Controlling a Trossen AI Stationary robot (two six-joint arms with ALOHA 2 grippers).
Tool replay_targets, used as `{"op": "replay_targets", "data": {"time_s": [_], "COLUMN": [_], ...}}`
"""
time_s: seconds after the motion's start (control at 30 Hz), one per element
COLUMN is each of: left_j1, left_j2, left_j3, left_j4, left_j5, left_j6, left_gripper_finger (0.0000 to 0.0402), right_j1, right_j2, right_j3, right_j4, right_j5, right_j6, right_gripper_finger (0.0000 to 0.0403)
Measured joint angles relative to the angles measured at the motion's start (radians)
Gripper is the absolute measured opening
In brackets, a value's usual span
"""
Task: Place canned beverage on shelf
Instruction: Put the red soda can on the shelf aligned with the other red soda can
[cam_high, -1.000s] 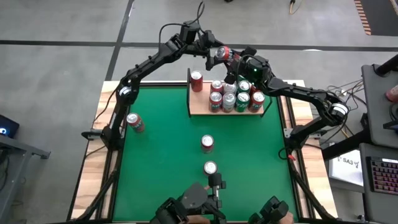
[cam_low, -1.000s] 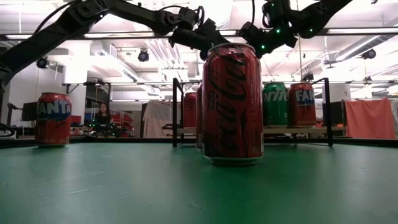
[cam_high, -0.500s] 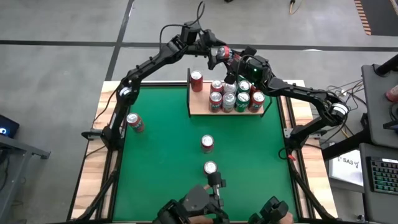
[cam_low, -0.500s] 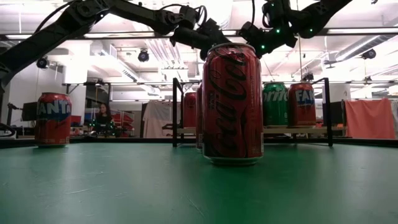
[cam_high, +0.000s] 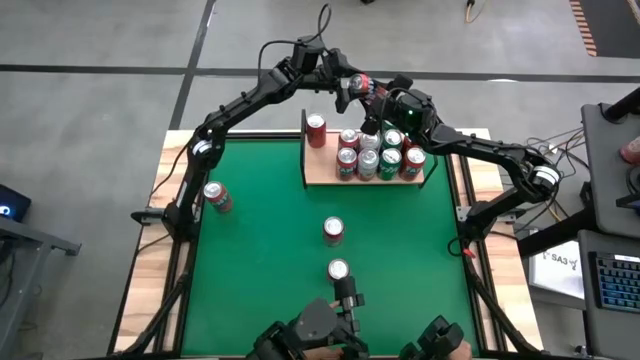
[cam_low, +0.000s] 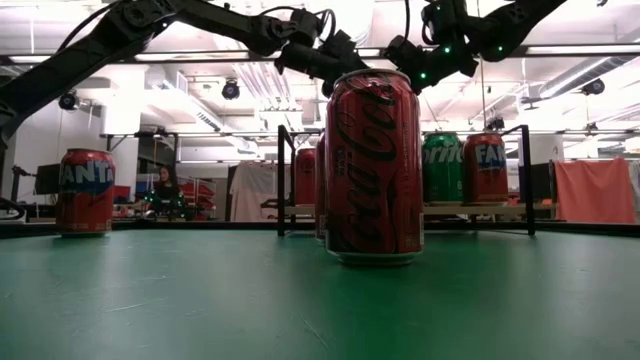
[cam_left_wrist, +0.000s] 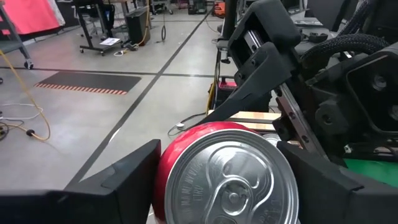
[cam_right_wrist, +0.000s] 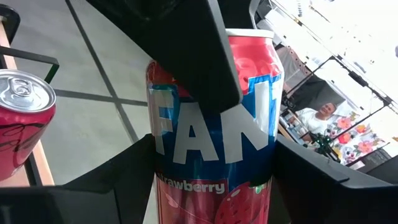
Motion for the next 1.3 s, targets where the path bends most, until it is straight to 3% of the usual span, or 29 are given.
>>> {"op": "replay_targets", "data": {"time_s": [0.27, 0.53, 0.7, 0.87, 1.3], "left_j1": [0.0, 0.006, 0.031, 0.055, 0.068], "left_j2": [0.0, -0.005, -0.016, -0.017, -0.022], "left_j3": [0.0, 0.0, 0.0, -0.001, -0.001], "left_j4": [-0.006, -0.044, -0.105, -0.2, -0.365], "left_j5": [0.002, 0.003, 0.003, -0.06, -0.109], "left_j6": [-0.003, 0.015, 0.041, 0.105, 0.228], "left_gripper_finger": [0.0277, 0.0277, 0.0276, 0.0276, 0.0276], "right_j1": [0.002, 0.004, 0.006, 0.012, 0.046], "right_j2": [0.0, 0.0, -0.012, -0.036, -0.108], "right_j3": [0.0, 0.0, 0.001, 0.001, 0.001], "right_j4": [-0.011, -0.025, -0.078, -0.109, -0.157], "right_j5": [0.0, 0.015, 0.071, 0.162, 0.163], "right_j6": [-0.002, 0.029, 0.054, 0.086, 0.14], "right_gripper_finger": [0.027, 0.0349, 0.0351, 0.035, 0.0347]}}
